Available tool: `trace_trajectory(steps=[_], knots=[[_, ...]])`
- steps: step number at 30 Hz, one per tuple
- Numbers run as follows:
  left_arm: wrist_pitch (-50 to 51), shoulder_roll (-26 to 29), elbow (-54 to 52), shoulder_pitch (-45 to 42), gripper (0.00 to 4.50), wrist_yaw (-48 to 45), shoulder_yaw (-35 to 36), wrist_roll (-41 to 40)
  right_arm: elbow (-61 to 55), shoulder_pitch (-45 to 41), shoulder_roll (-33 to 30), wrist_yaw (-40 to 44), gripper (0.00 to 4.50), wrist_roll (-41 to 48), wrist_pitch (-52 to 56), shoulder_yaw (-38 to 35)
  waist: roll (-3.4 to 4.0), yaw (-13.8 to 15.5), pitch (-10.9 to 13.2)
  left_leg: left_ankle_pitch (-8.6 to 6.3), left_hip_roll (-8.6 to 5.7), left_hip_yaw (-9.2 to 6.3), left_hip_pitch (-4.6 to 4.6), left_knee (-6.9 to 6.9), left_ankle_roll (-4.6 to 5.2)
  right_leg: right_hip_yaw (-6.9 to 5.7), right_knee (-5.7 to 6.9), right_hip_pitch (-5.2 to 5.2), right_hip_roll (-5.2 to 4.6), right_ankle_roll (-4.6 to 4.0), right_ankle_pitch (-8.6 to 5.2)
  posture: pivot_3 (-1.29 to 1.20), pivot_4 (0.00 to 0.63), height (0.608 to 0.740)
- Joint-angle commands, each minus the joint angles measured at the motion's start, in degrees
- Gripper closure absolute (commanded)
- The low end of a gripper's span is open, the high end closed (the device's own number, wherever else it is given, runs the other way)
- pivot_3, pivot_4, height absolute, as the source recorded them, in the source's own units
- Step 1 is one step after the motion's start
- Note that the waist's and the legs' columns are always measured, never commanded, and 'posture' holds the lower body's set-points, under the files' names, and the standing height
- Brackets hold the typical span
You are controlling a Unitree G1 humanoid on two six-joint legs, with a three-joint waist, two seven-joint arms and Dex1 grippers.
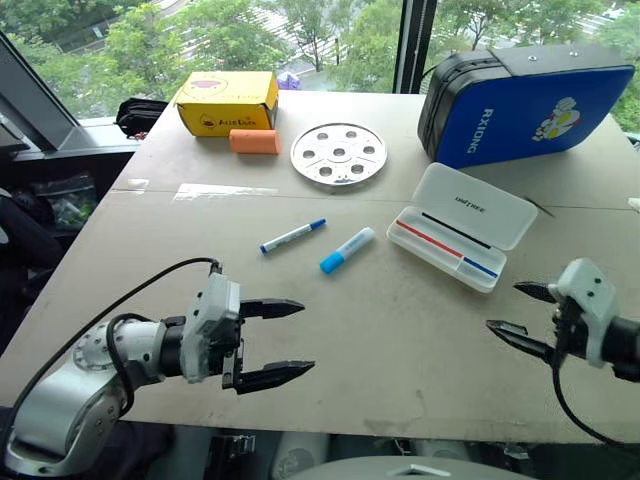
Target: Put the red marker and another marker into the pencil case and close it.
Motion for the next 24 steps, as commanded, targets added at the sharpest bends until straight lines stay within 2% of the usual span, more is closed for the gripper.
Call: trace_trajectory(steps=[1,11,12,13,15,18,19,24], knots=[[-0.08,0.99,-1.96,-0.51,0.0,0.14,1.25,-1.4,0.69,-5.66,1.01,-3.05,1.63,0.65,3.88,4.13,-0.01,0.1,0.0,0.0,0.0,-0.03,-0.01,0.0,0.01,-0.03,-0.01,0.0,0.0,0.01,0.0,0.0,0.15,0.74],[2.81,1.03,-6.49,-0.42,0.0,5.05,1.47,-3.92,13.71,-17.69,2.73,-3.3,1.63,-9.73,0.8,19.64,-0.02,-0.3,0.02,-0.02,0.0,-0.02,0.0,0.03,0.04,-0.03,0.02,-0.01,0.01,0.05,0.03,0.0,0.15,0.74],[3.24,1.1,-6.81,-0.7,0.0,5.68,1.49,-4.24,15.71,-19.32,3.36,-3.29,2.06,-11.32,0.04,21.48,-0.02,-0.36,0.02,-0.02,0.0,-0.02,0.01,0.03,0.04,-0.02,0.03,-0.01,0.03,0.05,0.03,0.0,0.15,0.74],[3.58,1.17,-7.01,-0.93,0.0,6.16,1.51,-4.52,17.04,-20.45,3.68,-3.13,2.2,-12.48,-0.58,22.75,-0.02,-0.45,0.02,-0.02,0.0,-0.03,0.01,0.03,0.04,-0.02,0.03,-0.01,0.03,0.05,0.03,0.0,0.15,0.74],[4.14,1.33,-7.31,-1.22,0.0,6.99,1.67,-5.0,18.31,-21.88,3.55,-1.9,2.91,-14.07,-1.86,24.5,-0.01,-0.62,0.02,-0.02,0.0,-0.03,0.01,0.03,0.04,-0.03,0.04,-0.01,0.04,0.05,0.03,0.0,0.15,0.74],[4.68,1.49,-7.67,-1.14,0.0,7.77,1.95,-5.42,18.9,-22.72,2.68,0.21,4.3,-15.8,-3.7,25.83,-0.02,-0.63,0.01,-0.02,0.0,-0.06,0.0,0.03,0.04,-0.06,0.04,-0.01,0.03,0.06,0.03,0.0,0.15,0.74],[4.78,1.56,-7.74,-1.06,0.0,7.96,2.02,-5.54,19.09,-23.06,2.11,1.1,4.45,-16.64,-4.62,26.35,-0.02,-0.7,0.01,-0.02,0.0,-0.05,0.0,0.03,0.04,-0.05,0.04,-0.01,0.02,0.06,0.03,0.0,0.15,0.74],[5.51,1.73,-8.64,-1.19,0.0,9.49,2.0,-6.4,22.23,-23.48,-2.76,8.84,4.45,-20.68,-13.49,27.98,-0.01,-0.67,0.02,-0.02,0.0,-0.05,0.0,0.05,0.04,-0.05,0.04,0.0,0.01,0.06,0.03,0.0,0.15,0.74]])
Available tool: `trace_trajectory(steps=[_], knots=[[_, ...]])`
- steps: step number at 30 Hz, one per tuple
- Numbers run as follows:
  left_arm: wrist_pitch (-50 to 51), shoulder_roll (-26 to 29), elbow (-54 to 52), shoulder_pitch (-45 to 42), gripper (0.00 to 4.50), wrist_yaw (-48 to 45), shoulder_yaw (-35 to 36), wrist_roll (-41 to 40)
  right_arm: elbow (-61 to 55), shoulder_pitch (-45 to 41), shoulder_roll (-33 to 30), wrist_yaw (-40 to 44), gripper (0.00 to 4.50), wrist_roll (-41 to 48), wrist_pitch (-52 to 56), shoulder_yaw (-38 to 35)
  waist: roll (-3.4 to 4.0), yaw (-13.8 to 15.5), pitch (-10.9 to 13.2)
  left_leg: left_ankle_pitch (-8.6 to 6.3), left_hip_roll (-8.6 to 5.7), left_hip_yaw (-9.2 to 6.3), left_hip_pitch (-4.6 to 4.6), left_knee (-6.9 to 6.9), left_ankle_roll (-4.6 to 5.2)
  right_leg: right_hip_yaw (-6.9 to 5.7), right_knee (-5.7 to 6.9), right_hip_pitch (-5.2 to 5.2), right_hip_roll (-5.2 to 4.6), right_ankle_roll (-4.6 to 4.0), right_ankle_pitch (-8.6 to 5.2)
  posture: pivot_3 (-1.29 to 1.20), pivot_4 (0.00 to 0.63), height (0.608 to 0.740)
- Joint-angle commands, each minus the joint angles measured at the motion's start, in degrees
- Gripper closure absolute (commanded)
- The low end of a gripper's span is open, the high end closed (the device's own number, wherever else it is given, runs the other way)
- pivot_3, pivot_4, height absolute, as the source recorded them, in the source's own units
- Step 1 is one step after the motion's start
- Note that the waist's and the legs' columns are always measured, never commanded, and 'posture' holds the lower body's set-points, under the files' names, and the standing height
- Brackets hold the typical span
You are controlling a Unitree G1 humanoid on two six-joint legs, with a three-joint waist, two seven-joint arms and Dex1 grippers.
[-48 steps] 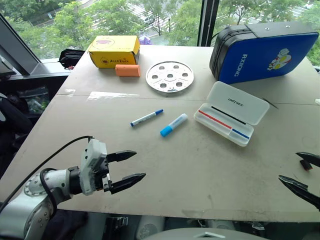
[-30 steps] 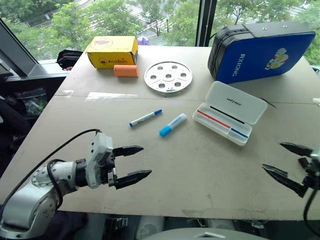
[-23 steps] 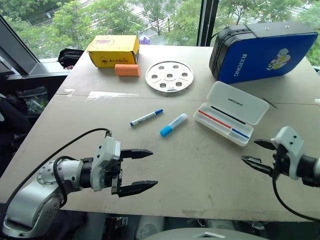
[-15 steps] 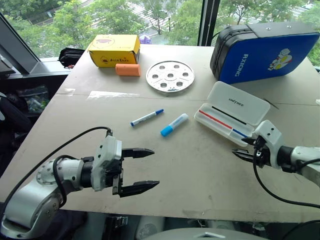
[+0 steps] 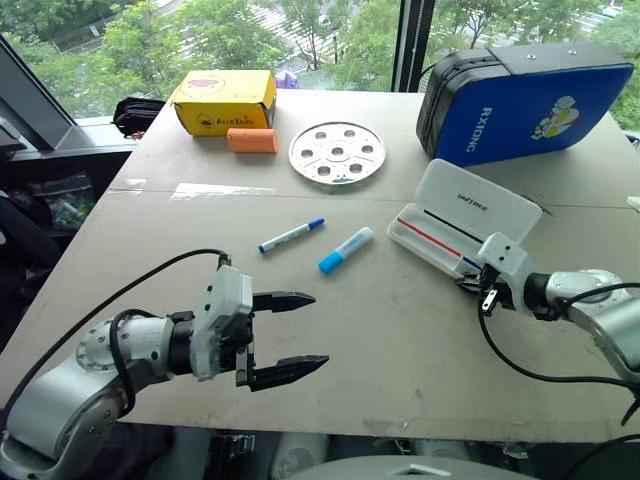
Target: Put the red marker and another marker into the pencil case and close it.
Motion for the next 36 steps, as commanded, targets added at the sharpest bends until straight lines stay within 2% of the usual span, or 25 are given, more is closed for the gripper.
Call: trace_trajectory(steps=[1,6,10,16,21,28,31,32,36], knots=[[0.31,0.73,-2.59,-0.19,0.0,0.97,1.75,-1.68,2.96,0.12,-4.78,7.05,4.45,-3.45,-8.25,0.37,0.0,0.04,0.0,0.0,0.0,0.01,0.0,0.0,0.0,0.01,-0.01,0.0,-0.01,0.0,0.0,0.0,0.15,0.74],[0.54,1.41,-3.07,0.88,0.0,0.74,3.12,-2.27,11.15,1.35,-9.28,19.98,4.45,-4.69,-27.66,-0.67,0.02,-0.15,0.02,0.0,-0.01,0.02,0.01,0.0,0.0,0.0,-0.01,0.0,-0.01,0.0,0.0,0.0,0.15,0.74],[1.53,2.02,-5.26,2.0,0.0,1.9,4.63,-3.9,18.73,-4.56,-8.26,27.72,4.45,-7.42,-38.26,2.32,0.03,-0.71,0.05,0.0,0.02,0.04,0.03,0.0,0.0,0.02,0.0,0.01,0.01,0.0,0.0,0.0,0.15,0.74],[2.34,2.25,-9.55,5.57,0.0,4.27,7.74,-5.96,23.42,-11.09,-3.43,34.04,4.45,-8.95,-42.98,5.25,0.09,-0.84,0.16,0.0,0.11,0.02,0.07,-0.02,-0.01,0.04,0.04,-0.01,0.08,-0.01,0.0,0.0,0.15,0.74],[2.12,1.93,-12.1,8.95,0.0,5.55,10.13,-6.91,25.18,-13.2,-0.99,35.02,4.45,-11.16,-44.64,6.38,0.12,-0.47,0.21,0.0,0.07,0.01,0.03,0.0,-0.01,0.04,0.02,0.0,0.0,-0.01,0.0,0.0,0.15,0.74],[-1.41,-0.54,-11.01,17.24,0.0,2.57,15.53,-4.7,26.12,-15.57,1.92,35.75,4.45,-12.33,-43.33,7.1,0.14,-0.87,0.23,0.01,0.1,0.03,0.08,-0.02,-0.01,0.04,0.04,-0.01,0.05,-0.04,0.0,0.0,0.15,0.74],[-1.71,-1.32,-10.86,18.17,0.0,3.19,16.2,-5.2,26.21,-16.18,2.44,36.54,3.56,-11.62,-42.61,6.5,0.14,-0.71,0.23,0.01,0.09,0.03,0.08,-0.01,-0.01,0.04,0.03,0.0,0.04,-0.05,0.0,0.0,0.15,0.74],[-1.68,-1.65,-10.59,18.36,0.0,3.54,16.43,-5.38,25.44,-15.83,2.03,37.0,3.4,-11.0,-42.52,5.9,0.14,-0.6,0.23,0.01,0.09,0.04,0.08,-0.01,-0.01,0.05,0.03,0.0,0.03,-0.04,0.0,0.0,0.15,0.74],[-1.38,-2.18,-6.36,15.26,0.0,4.69,14.19,-4.75,20.53,-12.91,-0.2,37.31,1.86,-6.82,-39.16,2.04,0.19,-0.26,0.27,0.0,0.04,0.05,0.05,-0.01,-0.01,0.05,-0.01,0.0,-0.03,-0.04,0.0,0.0,0.15,0.74]])
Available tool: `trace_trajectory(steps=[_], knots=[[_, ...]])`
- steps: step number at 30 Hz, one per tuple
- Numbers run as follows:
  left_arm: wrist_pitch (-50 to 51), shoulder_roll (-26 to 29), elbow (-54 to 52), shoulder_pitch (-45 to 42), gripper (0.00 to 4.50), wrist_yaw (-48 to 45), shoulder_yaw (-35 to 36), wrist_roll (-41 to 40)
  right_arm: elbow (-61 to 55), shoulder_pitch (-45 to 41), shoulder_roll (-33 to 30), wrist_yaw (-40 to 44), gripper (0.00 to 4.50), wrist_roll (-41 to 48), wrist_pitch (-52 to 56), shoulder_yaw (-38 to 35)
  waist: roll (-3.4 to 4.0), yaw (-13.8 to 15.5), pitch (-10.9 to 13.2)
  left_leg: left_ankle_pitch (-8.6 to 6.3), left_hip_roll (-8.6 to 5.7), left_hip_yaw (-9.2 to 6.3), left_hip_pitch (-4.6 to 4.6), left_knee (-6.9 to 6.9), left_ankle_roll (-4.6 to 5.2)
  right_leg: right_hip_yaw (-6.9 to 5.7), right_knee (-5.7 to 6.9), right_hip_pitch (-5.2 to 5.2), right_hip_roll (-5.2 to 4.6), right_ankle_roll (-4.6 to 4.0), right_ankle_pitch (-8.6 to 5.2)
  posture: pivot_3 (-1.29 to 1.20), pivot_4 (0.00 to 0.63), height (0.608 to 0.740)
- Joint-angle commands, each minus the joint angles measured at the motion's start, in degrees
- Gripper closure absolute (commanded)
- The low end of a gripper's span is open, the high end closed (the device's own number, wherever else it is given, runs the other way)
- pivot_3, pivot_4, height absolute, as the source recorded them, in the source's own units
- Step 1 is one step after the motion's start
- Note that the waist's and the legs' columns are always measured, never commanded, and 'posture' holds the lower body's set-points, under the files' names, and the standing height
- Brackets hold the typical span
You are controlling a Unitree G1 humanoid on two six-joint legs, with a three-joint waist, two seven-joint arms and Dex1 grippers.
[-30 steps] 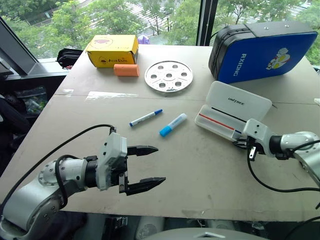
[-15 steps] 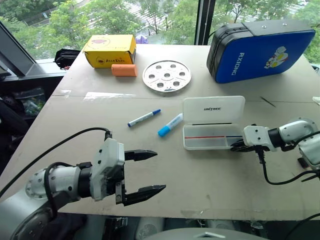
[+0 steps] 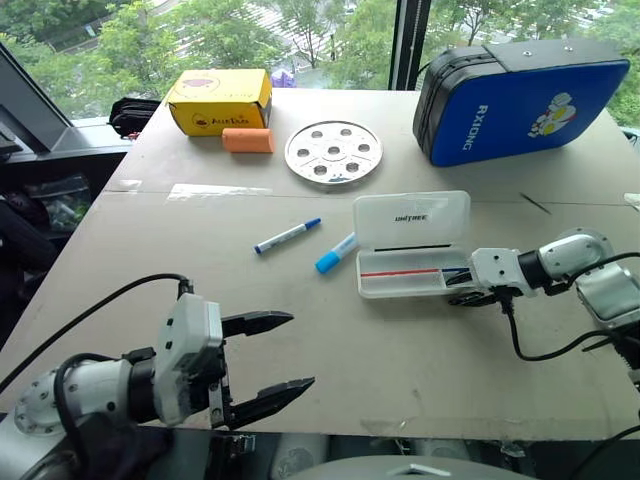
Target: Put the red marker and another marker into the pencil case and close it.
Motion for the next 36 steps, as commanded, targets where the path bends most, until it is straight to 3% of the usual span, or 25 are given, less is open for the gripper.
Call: trace_trajectory(steps=[1,4,7,12,15,20,23,27,32,36], knots=[[-0.65,-0.28,4.46,-4.32,0.0,1.1,-2.33,0.55,-6.43,2.85,-2.94,0.11,1.43,5.21,3.21,-6.4,0.05,0.39,0.03,0.0,-0.02,-0.06,-0.03,0.0,0.0,-0.04,0.0,0.0,-0.01,0.0,0.0,0.0,0.15,0.74],[-0.58,-1.02,8.26,-7.99,0.0,2.45,-5.28,2.21,-12.92,8.25,-3.76,-2.78,0.03,10.44,5.6,-13.29,0.06,0.77,0.04,0.0,-0.04,-0.05,-0.02,0.02,0.0,-0.05,0.02,0.01,0.0,0.01,0.0,0.0,0.15,0.74],[-1.87,-3.23,12.06,-11.46,0.0,6.65,-7.57,6.47,-22.49,15.51,-0.2,-8.34,0.03,22.83,11.55,-23.49,0.05,0.85,0.04,-0.01,-0.03,-0.04,-0.04,0.0,0.01,-0.01,0.0,0.01,-0.01,0.02,0.01,0.0,0.15,0.74],[1.72,-3.23,16.76,-17.44,0.0,14.64,-11.56,14.1,-36.67,26.19,2.26,-17.32,0.03,29.36,18.48,-30.31,0.02,1.18,0.03,-0.01,0.0,-0.12,-0.02,-0.01,0.01,-0.01,0.07,0.02,0.03,0.03,0.01,0.0,0.15,0.74],[4.59,-0.95,22.44,-23.69,0.0,14.03,-14.08,15.46,-43.37,30.32,3.35,-22.13,0.03,31.73,21.6,-32.18,0.01,1.17,0.04,-0.01,-0.02,-0.09,-0.02,0.01,0.01,-0.04,0.1,0.01,0.05,0.03,0.02,0.0,0.15,0.74],[0.74,1.19,39.98,-39.26,0.0,8.51,-24.09,24.3,-50.36,34.88,4.38,-28.11,0.03,34.3,24.6,-34.23,-0.02,1.34,0.03,0.0,-0.13,-0.09,-0.03,0.03,0.01,-0.14,0.09,0.01,0.07,0.04,0.02,0.0,0.15,0.74],[-2.48,-1.51,53.44,-51.89,0.0,5.72,-32.42,31.73,-52.77,37.12,4.5,-29.97,0.03,34.26,25.06,-34.7,-0.15,1.37,0.06,0.0,-0.23,-0.07,-0.07,0.05,0.01,-0.14,0.07,0.02,0.06,0.06,0.02,0.0,0.15,0.74],[-8.91,-5.36,69.65,-61.64,0.0,1.83,-40.94,40.64,-54.58,38.7,4.39,-31.97,0.03,34.65,25.66,-35.6,-0.24,1.3,0.03,0.0,-0.31,-0.01,-0.15,0.13,0.01,-0.22,0.07,0.04,0.06,0.1,0.04,0.0,0.15,0.74],[-13.35,-6.97,78.11,-65.45,2.09,-2.26,-42.52,44.26,-56.98,42.22,4.62,-33.27,0.0,34.67,25.59,-37.67,-0.22,1.16,-0.03,-0.01,-0.27,-0.06,-0.1,0.11,0.02,-0.23,0.15,0.02,0.08,0.11,0.04,0.0,0.15,0.74],[-14.83,-5.24,77.1,-63.78,3.72,-6.62,-39.45,42.95,-57.54,44.2,5.37,-34.32,0.0,34.21,24.99,-38.07,-0.26,0.94,-0.07,-0.01,-0.24,-0.08,-0.09,0.12,0.02,-0.17,0.15,0.03,0.07,0.12,0.04,0.0,0.15,0.74]])
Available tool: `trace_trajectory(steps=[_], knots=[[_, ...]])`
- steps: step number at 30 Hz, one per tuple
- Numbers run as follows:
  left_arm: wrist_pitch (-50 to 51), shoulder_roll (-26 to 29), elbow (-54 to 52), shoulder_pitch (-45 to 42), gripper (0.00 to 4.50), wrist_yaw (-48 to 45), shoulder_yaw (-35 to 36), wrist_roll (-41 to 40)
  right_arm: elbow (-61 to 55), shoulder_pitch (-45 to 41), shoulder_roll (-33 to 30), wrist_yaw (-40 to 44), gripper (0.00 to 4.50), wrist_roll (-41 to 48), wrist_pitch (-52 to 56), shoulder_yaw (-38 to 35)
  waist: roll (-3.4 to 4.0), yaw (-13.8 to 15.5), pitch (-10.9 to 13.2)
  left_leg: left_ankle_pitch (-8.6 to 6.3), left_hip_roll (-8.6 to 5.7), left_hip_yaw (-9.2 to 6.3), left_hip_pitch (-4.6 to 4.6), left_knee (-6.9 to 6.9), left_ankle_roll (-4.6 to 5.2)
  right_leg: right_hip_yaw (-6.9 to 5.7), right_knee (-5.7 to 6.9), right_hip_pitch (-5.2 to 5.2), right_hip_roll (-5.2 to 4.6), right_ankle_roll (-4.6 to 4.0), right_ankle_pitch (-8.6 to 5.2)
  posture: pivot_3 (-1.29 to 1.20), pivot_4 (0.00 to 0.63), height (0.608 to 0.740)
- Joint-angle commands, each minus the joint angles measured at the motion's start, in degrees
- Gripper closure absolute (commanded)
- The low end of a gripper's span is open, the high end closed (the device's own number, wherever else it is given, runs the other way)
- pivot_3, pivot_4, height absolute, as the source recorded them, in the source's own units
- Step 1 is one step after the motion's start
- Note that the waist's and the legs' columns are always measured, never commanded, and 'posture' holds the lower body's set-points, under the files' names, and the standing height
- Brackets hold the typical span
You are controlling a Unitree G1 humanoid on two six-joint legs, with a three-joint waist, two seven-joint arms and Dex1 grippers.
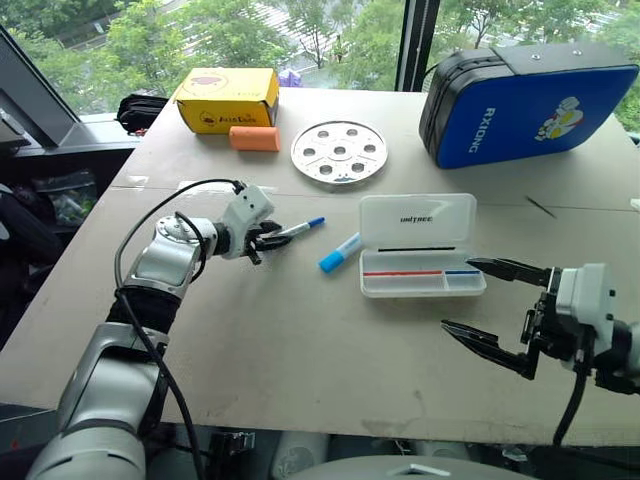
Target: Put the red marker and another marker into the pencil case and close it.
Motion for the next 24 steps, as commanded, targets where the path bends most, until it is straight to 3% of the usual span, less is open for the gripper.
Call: trace_trajectory(steps=[1,2,6,10,16,24], knots=[[0.18,1.92,-1.1,3.37,4.25,-5.42,1.81,-1.26,-1.88,1.0,0.83,-1.24,0.0,0.38,-1.18,-1.93,0.0,-0.32,0.0,0.0,0.02,-0.01,0.01,0.0,0.0,0.05,0.0,-0.01,0.0,0.0,0.0,0.0,0.15,0.74],[0.15,2.55,-2.04,3.99,4.46,-6.52,2.98,-2.04,-1.78,1.25,1.01,-1.36,0.0,0.33,-1.34,-1.88,0.0,-0.6,0.0,0.0,0.05,-0.01,0.02,0.0,0.01,0.07,0.0,-0.01,-0.01,0.0,0.0,0.0,0.15,0.74],[8.26,7.78,-16.51,8.62,4.45,-15.74,9.28,-12.49,0.25,3.93,2.29,-0.13,0.0,-0.56,-3.36,-2.76,-0.08,-1.37,0.05,-0.01,0.16,-0.04,-0.01,-0.03,0.01,0.04,0.01,-0.05,0.02,0.0,0.0,0.0,0.15,0.74],[17.03,11.06,-30.41,9.91,4.45,-19.66,8.29,-18.3,1.31,8.43,3.8,1.79,0.0,-2.23,-6.87,-5.91,-0.15,-0.48,0.12,-0.01,0.24,-0.16,-0.09,-0.02,0.0,-0.04,0.0,-0.04,-0.02,0.0,0.0,0.0,0.15,0.74],[26.87,1.81,-34.62,-2.01,4.45,-14.32,-4.46,-14.59,1.16,15.85,4.72,5.45,0.0,-1.27,-9.57,-12.71,-0.13,0.45,0.07,-0.01,0.05,0.06,-0.05,0.2,0.01,-0.12,-0.07,0.2,-0.06,0.03,0.0,0.0,0.15,0.74],[22.02,-10.79,-20.05,-13.13,4.45,-11.93,-16.8,-4.53,-0.4,22.01,6.45,6.03,0.0,-1.33,-10.98,-19.32,-0.12,-0.69,0.09,-0.01,0.04,0.04,0.02,0.1,0.03,-0.01,-0.02,0.13,0.17,0.07,0.02,0.0,0.15,0.74]])
